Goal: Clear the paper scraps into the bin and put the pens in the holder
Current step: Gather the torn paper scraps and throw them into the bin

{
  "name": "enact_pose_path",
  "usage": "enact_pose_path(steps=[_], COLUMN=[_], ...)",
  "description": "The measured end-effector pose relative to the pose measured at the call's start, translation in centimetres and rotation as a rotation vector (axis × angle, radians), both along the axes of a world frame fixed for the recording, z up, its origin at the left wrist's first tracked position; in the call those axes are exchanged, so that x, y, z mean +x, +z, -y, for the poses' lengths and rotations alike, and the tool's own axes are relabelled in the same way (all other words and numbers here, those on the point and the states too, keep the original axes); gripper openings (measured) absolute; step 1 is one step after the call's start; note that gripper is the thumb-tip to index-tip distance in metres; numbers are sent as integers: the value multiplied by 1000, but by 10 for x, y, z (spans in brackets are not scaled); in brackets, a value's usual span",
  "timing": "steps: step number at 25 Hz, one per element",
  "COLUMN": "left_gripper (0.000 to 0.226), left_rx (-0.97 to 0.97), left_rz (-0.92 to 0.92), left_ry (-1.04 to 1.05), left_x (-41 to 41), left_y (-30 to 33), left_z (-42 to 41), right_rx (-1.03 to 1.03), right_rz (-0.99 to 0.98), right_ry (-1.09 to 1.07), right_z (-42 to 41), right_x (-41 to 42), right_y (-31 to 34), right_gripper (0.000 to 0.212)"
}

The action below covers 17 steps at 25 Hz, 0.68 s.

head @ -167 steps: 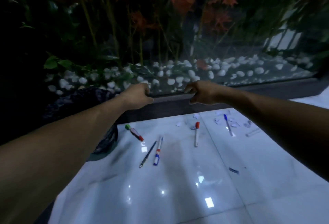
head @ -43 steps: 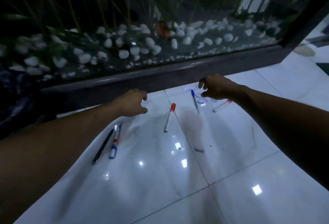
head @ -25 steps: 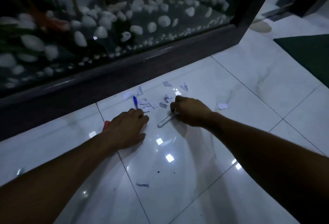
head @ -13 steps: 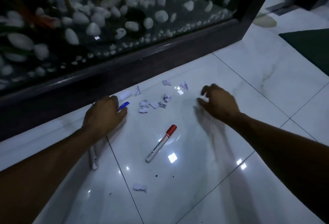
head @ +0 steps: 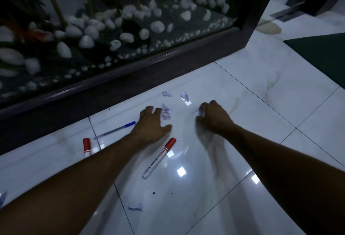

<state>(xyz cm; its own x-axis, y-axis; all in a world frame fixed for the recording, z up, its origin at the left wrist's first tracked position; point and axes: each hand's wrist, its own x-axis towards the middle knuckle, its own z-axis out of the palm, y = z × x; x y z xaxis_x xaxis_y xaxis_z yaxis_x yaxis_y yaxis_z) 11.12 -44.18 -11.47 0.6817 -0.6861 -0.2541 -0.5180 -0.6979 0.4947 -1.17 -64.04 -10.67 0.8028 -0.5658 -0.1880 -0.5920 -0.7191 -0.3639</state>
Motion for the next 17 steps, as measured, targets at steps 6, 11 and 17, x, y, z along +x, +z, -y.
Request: enact_pose_path(steps=[6,11,17], left_gripper=[80,84,93], left_rx=[-72,-35,50], left_rz=[-72,-69,-114], left_ry=[-40,86,55], left_x=[-10,-1,-1], left_y=[6,15,18], left_z=[-21,-45,-29], right_rx=[-53,-50,-154], right_rz=[115,-145,-260], right_ry=[35,116,484], right_z=[-15,-6,-37], right_x=[53,105,106], right_y=[16,24,17], right_gripper=[58,89,72])
